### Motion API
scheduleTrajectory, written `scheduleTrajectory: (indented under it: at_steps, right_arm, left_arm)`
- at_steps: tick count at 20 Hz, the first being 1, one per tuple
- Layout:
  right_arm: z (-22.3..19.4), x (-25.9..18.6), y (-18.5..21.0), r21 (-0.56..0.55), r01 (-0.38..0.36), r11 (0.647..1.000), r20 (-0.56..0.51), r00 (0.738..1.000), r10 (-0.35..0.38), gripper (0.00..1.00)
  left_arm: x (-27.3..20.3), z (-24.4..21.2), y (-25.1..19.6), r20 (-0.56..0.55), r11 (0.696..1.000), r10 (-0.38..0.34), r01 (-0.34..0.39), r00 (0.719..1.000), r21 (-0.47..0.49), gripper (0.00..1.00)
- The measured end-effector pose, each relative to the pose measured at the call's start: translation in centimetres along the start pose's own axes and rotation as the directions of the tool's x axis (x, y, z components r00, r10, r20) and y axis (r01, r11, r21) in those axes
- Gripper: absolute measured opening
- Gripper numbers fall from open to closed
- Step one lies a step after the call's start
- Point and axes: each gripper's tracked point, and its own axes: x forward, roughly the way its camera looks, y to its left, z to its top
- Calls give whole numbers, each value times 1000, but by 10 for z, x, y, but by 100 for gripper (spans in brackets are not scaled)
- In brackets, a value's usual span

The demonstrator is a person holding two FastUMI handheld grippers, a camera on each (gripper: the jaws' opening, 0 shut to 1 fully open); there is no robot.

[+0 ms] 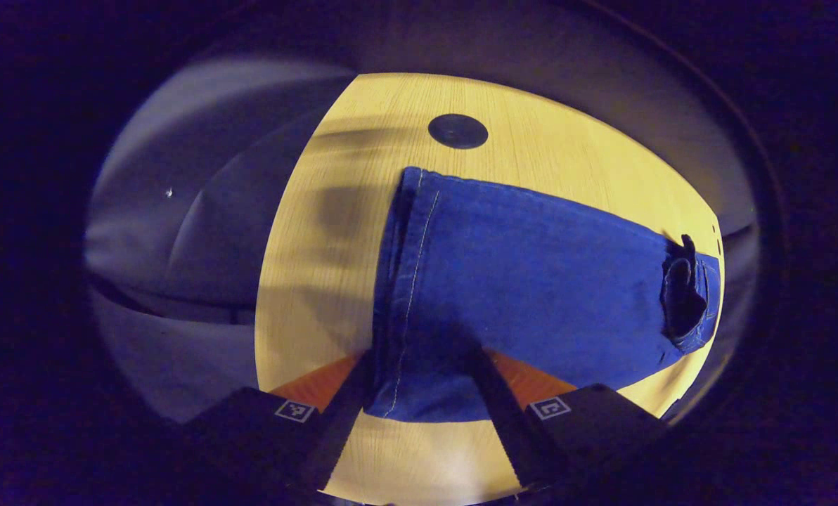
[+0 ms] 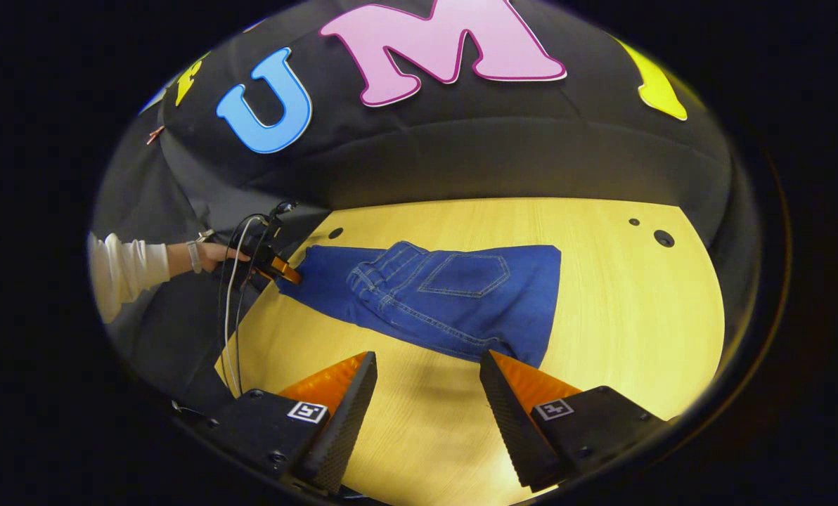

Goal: Grasp the waist and the cuffs of the jeans and fold them to make the two legs overlap; first hold the waist and fold one-third of the jeans toward the cuffs, then hold the cuffs and fold the remaining one-third in the same direction to finish folding.

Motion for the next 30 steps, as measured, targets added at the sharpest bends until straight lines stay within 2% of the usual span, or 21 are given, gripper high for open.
scheduleTrajectory:
  at_steps: [2, 4, 5, 7, 9, 11, 12, 16, 19, 22, 25, 28, 29, 30]
  right_arm:
    - [-6, 0, -1, -18, 1, 1000, -15, 1000, -2, 91]
    - [-7, -2, 5, -25, -14, 1000, -21, 1000, 13, 91]
    - [-6, -3, 7, -30, -19, 999, -15, 1000, 18, 91]
    - [-2, -8, 8, -38, -17, 999, -2, 1000, 17, 91]
    - [5, -12, 8, -33, -17, 999, 17, 1000, 18, 91]
    - [11, -17, 5, -16, -16, 1000, 37, 999, 17, 90]
    - [15, -19, 4, -8, -16, 1000, 49, 999, 16, 91]
    - [25, -36, 6, -12, -24, 1000, 91, 996, 25, 91]
    - [26, -51, -1, -21, -17, 1000, 107, 994, 19, 90]
    - [23, -70, -13, -27, -1, 1000, 129, 992, 5, 90]
    - [14, -85, -33, -34, 28, 999, 131, 991, -24, 90]
    - [5, -99, -58, -25, 56, 998, 135, 990, -52, 90]
    - [0, -101, -66, -18, 59, 998, 131, 990, -56, 90]
    - [-5, -103, -74, -13, 61, 998, 124, 991, -59, 90]
  left_arm:
    - [1, 3, -16, 6, 998, -54, 54, 999, 37, 66]
    - [0, 3, -18, 24, 999, -36, 36, 999, 1, 10]
    - [-1, 4, -19, 33, 999, -34, 35, 999, -26, 7]
    - [-9, 2, -22, 38, 995, -57, 60, 998, -76, 6]
    - [-33, 6, -42, 64, 989, -135, 139, 989, -58, 6]
    - [-72, 15, -73, 129, 974, -221, 225, 967, -22, 6]
    - [-94, 19, -91, 163, 960, -274, 280, 948, -13, 6]
    - [-172, 30, -193, 256, 877, -476, 476, 841, 66, 6]
    - [-219, 30, -274, 269, 826, -564, 531, 781, 192, 6]
    - [-239, 32, -362, 256, 767, -638, 569, 727, 297, 6]
    - [-229, 21, -447, 207, 731, -667, 576, 715, 366, 6]
    - [-202, 23, -489, 136, 709, -675, 587, 725, 391, 6]
    - [-184, 21, -499, 107, 710, -663, 577, 741, 403, 6]
    - [-163, 18, -503, 79, 729, -629, 552, 773, 404, 6]
